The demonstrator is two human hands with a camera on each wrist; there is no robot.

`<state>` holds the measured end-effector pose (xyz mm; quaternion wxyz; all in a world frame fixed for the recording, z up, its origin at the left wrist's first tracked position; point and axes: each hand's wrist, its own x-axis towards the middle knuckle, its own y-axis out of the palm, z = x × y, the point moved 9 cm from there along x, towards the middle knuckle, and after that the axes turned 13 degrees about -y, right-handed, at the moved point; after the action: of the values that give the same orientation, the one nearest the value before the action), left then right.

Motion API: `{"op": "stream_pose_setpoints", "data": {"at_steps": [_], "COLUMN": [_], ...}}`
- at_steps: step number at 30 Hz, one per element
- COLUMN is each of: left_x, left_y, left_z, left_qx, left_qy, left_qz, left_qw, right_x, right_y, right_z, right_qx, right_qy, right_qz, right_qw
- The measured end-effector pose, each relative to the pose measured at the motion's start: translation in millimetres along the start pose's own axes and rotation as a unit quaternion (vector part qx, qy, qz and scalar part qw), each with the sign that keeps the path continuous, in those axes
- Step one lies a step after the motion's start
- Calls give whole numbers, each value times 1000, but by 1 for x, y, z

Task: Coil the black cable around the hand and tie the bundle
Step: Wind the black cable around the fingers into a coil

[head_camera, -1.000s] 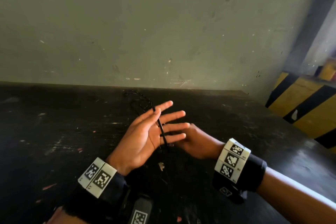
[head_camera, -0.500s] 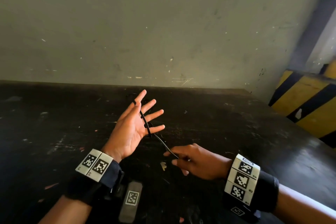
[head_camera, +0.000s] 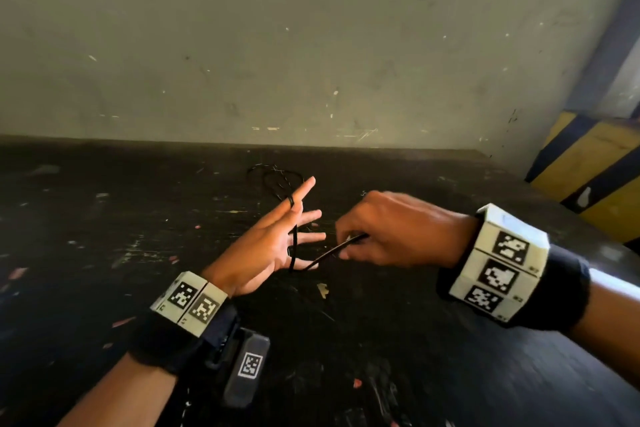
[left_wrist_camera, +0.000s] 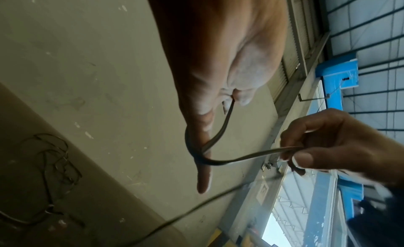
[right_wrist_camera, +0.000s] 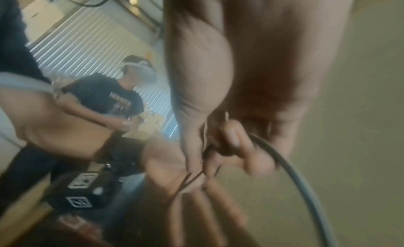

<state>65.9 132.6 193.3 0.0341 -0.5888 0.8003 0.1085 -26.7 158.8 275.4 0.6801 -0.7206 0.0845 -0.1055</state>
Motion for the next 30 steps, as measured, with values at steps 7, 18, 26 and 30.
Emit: {"op": "stream_pose_setpoints", "data": {"at_steps": [7, 18, 26, 30], "left_x": [-18, -39, -48, -31], "left_y": [24, 67, 78, 61], "left_z": [16, 7, -28, -52], "left_qx": [16, 26, -136, -195], "left_qy": [-63, -94, -40, 32], "left_qz": [93, 207, 314, 239], "left_qw": [994, 973, 939, 951], "right_x": [-4, 4, -8, 0], "right_y": [-60, -64, -7, 34], "right_z": [-15, -33, -68, -50], "right_qx": [38, 100, 297, 363], "right_qy": [-18, -14, 56, 43], "right_qz": [-90, -187, -263, -271], "right_qw": [995, 977, 916, 891]}}
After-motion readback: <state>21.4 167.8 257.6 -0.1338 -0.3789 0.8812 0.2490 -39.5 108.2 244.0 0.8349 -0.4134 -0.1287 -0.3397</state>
